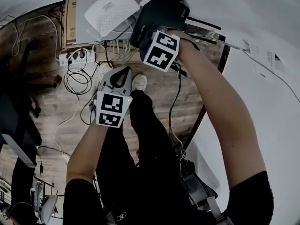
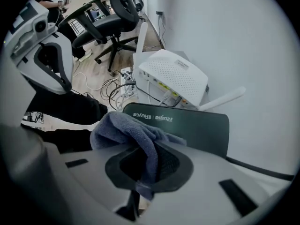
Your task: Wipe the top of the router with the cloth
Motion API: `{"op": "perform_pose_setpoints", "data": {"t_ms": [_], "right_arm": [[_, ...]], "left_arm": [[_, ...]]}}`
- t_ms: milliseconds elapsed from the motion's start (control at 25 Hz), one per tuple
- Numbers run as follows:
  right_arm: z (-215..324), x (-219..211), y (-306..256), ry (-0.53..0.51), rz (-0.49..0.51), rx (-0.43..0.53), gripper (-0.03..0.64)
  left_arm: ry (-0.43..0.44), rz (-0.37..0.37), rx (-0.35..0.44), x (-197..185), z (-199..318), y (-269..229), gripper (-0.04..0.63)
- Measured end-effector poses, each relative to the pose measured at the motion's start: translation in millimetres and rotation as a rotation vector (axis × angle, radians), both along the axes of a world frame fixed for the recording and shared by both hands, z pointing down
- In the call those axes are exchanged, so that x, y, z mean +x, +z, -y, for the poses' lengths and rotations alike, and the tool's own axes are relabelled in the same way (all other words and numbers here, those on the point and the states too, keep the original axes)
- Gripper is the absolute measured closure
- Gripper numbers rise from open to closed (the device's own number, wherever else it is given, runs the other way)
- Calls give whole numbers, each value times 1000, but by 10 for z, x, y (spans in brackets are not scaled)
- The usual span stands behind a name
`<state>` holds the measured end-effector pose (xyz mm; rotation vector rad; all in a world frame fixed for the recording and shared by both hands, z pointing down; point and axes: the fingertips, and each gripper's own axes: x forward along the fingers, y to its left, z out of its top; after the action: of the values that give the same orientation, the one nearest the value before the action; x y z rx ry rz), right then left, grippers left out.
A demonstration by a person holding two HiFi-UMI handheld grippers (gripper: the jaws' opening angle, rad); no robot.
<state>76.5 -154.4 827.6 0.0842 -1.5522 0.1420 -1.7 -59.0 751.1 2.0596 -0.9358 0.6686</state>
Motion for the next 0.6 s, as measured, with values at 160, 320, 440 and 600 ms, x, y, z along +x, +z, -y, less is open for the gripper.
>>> {"op": "perform_pose_setpoints", "data": {"t_ms": [160, 320, 440, 600], "right_arm": [[-156, -49, -8, -43, 21, -59, 601], [-253, -46, -30, -55, 26, -101, 601], [-267, -29, -26, -37, 5, -130, 601], [-368, 127, -22, 35, -94, -225, 600]], "left_arm": [[4, 4, 3, -9, -14, 12, 597], [-4, 3, 1, -45, -22, 44, 597], [-9, 6, 0, -98, -23, 67, 595], [-6, 6, 0, -125, -31, 57, 597]]}}
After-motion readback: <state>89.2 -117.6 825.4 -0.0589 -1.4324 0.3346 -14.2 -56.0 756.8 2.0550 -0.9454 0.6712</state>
